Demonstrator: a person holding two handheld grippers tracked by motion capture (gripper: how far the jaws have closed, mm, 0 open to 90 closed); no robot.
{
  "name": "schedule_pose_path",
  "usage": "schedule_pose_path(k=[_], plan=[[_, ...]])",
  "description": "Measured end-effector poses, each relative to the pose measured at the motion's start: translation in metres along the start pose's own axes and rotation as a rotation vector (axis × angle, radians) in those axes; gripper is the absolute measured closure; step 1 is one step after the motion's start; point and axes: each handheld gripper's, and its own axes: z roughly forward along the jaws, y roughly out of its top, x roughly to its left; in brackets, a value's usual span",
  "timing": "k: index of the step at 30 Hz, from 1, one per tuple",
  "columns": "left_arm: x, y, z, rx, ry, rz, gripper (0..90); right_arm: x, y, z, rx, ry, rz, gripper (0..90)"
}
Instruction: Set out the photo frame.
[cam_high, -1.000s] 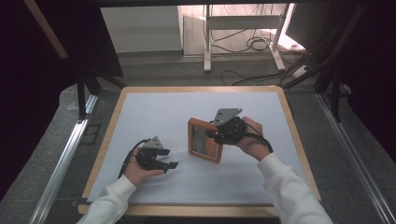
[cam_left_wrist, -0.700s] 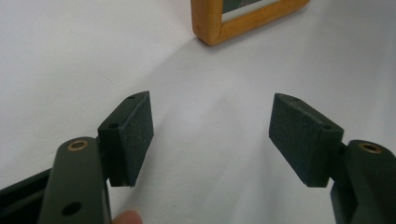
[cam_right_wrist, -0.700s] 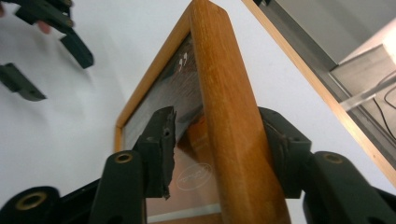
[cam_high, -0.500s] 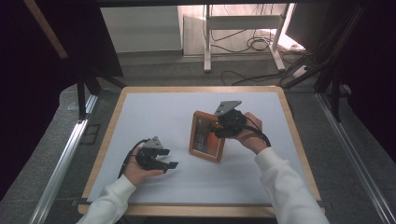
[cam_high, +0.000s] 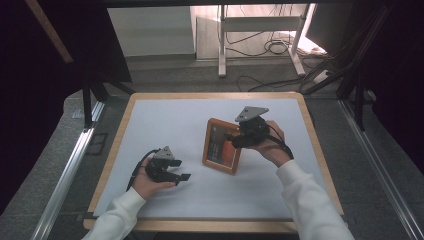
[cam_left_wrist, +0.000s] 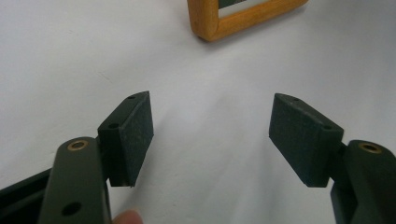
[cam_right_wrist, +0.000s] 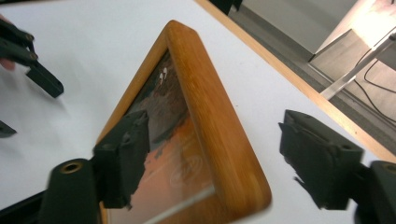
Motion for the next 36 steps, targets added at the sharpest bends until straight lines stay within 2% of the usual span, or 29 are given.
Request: schedule_pose_path(k=[6, 11, 14, 18, 25, 27, 30, 33, 36], plan=[[0.000, 0.000, 0.001, 0.004, -0.001, 0.000, 30.2, -0.004, -0.022, -0.020, -0.047, -0.019, 0.079, 19.9], [0.000, 0.000, 0.001, 0.008, -0.002, -0.001, 30.1, 0.011, -0.046, -0.035, -0.095, -0.029, 0.107, 19.5], [-0.001, 0.000, 0.002, -0.002, 0.000, -0.008, 30.1, 0.022, -0.063, -0.039, -0.097, -0.017, 0.144, 19.6], [-0.001, 0.000, 0.001, -0.001, 0.002, 0.001, 30.1, 0.032, -0.082, -0.042, -0.095, 0.000, 0.158, 20.2], [-0.001, 0.000, 0.000, -0.006, 0.005, 0.001, 30.1, 0.041, -0.103, -0.037, -0.057, 0.004, 0.187, 22.4], [-0.001, 0.000, 0.000, -0.006, 0.005, 0.002, 30.1, 0.043, -0.108, -0.034, -0.042, 0.010, 0.176, 26.8], [-0.001, 0.000, 0.000, -0.008, 0.005, 0.000, 30.1, 0.048, -0.113, -0.032, -0.008, 0.016, 0.150, 40.7], [-0.001, 0.000, 0.000, -0.007, 0.005, 0.001, 30.1, 0.054, -0.115, -0.031, -0.003, 0.010, 0.129, 57.5], [-0.001, 0.000, -0.001, -0.008, 0.007, 0.002, 30.1, 0.063, -0.115, -0.028, 0.009, 0.016, 0.083, 76.5]])
